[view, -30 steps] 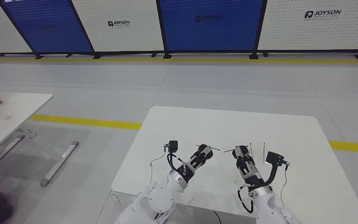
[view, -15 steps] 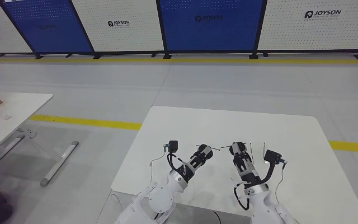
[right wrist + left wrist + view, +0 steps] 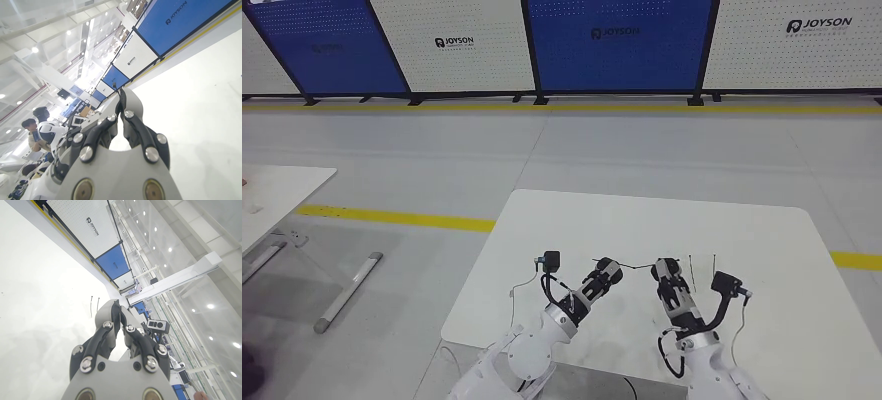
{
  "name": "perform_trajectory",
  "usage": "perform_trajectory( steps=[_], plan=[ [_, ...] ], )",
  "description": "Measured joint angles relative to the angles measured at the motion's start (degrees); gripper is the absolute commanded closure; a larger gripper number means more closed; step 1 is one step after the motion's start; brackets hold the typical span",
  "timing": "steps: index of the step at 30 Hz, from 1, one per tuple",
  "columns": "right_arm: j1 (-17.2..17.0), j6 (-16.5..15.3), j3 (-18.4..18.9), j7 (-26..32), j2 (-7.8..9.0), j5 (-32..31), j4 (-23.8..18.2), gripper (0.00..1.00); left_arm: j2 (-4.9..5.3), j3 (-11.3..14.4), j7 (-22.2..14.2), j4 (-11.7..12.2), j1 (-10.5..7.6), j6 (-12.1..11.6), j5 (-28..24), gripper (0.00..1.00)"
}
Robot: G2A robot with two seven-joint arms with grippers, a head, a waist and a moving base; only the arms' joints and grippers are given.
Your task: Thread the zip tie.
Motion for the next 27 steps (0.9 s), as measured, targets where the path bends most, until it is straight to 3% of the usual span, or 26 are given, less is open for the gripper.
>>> perform_trajectory(
  steps=[7, 27],
  plan=[
    [-1.5, -0.2, 1.0, 0.0, -0.16, -1.0, -1.3, 1.0, 0.0, 0.0, 0.0, 0.0, 0.0, 0.0, 0.0, 1.0],
    [-0.8, 0.1, 1.1, 1.7, -1.41, -1.5, -0.1, 1.0, 0.0, 0.0, 0.0, 0.0, 0.0, 0.0, 0.0, 1.0]
  ],
)
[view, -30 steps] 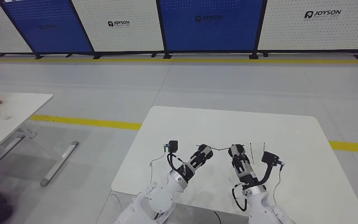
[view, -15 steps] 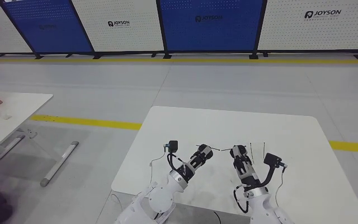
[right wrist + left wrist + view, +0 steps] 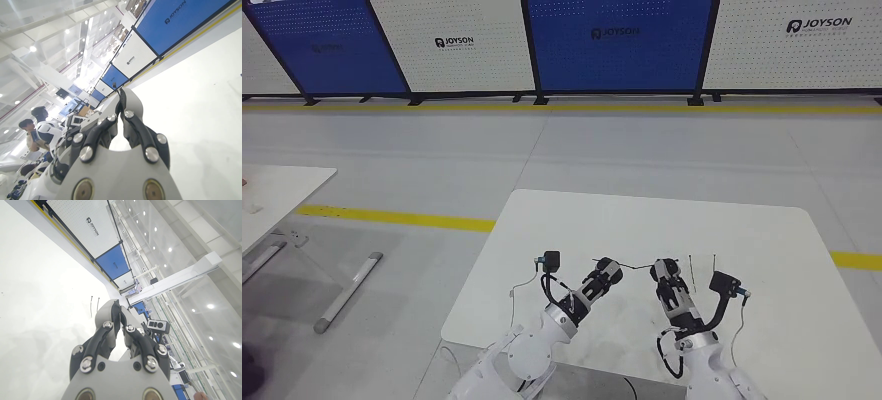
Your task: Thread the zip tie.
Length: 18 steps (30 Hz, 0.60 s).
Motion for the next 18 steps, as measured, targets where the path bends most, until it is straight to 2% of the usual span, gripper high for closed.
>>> perform_trajectory(
  steps=[9, 18],
  plan=[
    [0.1, -1.1, 0.1, 0.3, -0.51, 0.3, 0.6, 1.0, 0.0, 0.0, 0.0, 0.0, 0.0, 0.0, 0.0, 1.0],
    [2.2, -2.4, -0.6, 0.4, -1.47, 3.3, 3.7, 1.0, 0.0, 0.0, 0.0, 0.0, 0.0, 0.0, 0.0, 1.0]
  ],
)
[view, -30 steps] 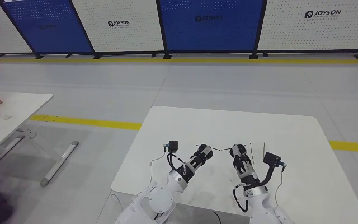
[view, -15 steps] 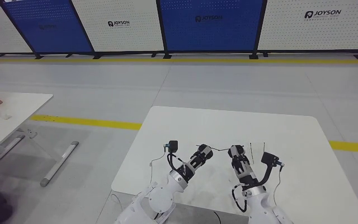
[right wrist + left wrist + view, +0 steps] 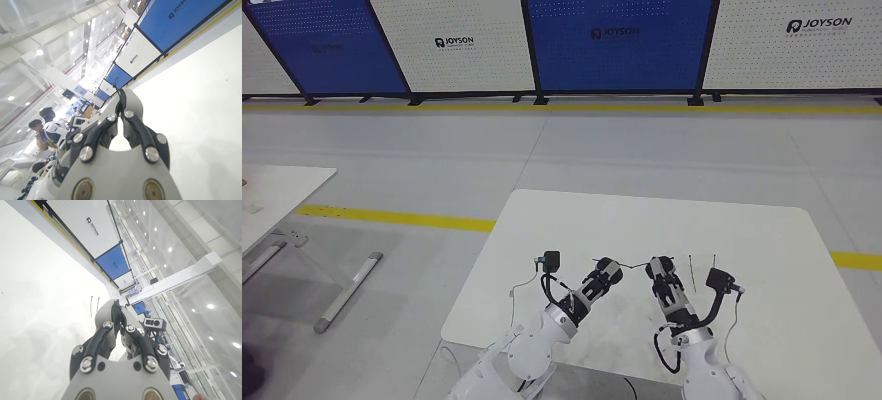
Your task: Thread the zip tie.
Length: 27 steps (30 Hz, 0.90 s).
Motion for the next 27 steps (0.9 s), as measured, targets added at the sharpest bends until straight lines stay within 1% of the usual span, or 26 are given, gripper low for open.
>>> perform_trajectory(
  steps=[9, 14, 16, 20, 27],
  plan=[
    [1.1, -0.5, -1.2, 1.0, -0.78, 0.2, 2.0, 1.0, 0.0, 0.0, 0.0, 0.0, 0.0, 0.0, 0.0, 1.0],
    [1.6, -2.2, -1.2, 1.9, -1.1, 1.7, 3.1, 1.0, 0.0, 0.0, 0.0, 0.0, 0.0, 0.0, 0.0, 1.0],
    [1.4, -2.9, -0.9, 1.4, -1.17, 1.9, 3.3, 1.0, 0.0, 0.0, 0.0, 0.0, 0.0, 0.0, 0.0, 1.0],
    [0.8, -2.9, -0.4, -0.6, -1.33, 0.9, 3.0, 1.0, 0.0, 0.0, 0.0, 0.0, 0.0, 0.0, 0.0, 1.0],
    [-0.1, -3.5, 0.1, -1.0, -1.53, 0.7, 2.5, 1.0, -0.01, 0.0, 0.0, 0.0, -0.05, 0.0, 0.0, 1.0]
  ],
)
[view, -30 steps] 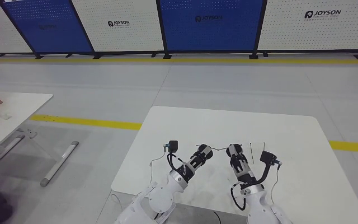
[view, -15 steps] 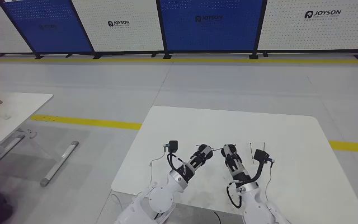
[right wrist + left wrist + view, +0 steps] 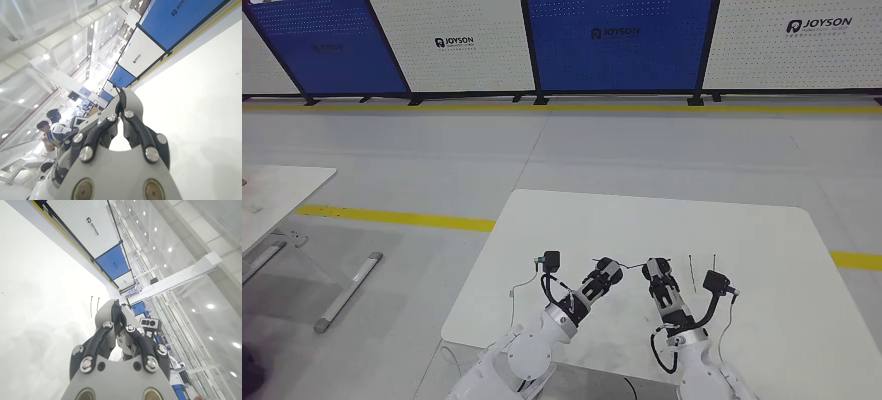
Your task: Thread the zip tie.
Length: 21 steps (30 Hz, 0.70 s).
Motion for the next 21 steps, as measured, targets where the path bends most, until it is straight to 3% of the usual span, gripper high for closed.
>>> perform_trajectory(
  steps=[13, 21],
  plan=[
    [0.1, -0.9, 0.0, 1.1, -0.56, -0.5, 0.3, 1.0, -0.07, 0.0, -4.7, 0.3, -0.62, -3.2, -6.4, 1.0],
    [-0.7, -0.8, 0.5, 0.6, -0.75, -1.2, -0.4, 1.0, -0.06, -0.6, -3.9, 0.8, -0.85, -2.7, -6.5, 1.0]
  ],
)
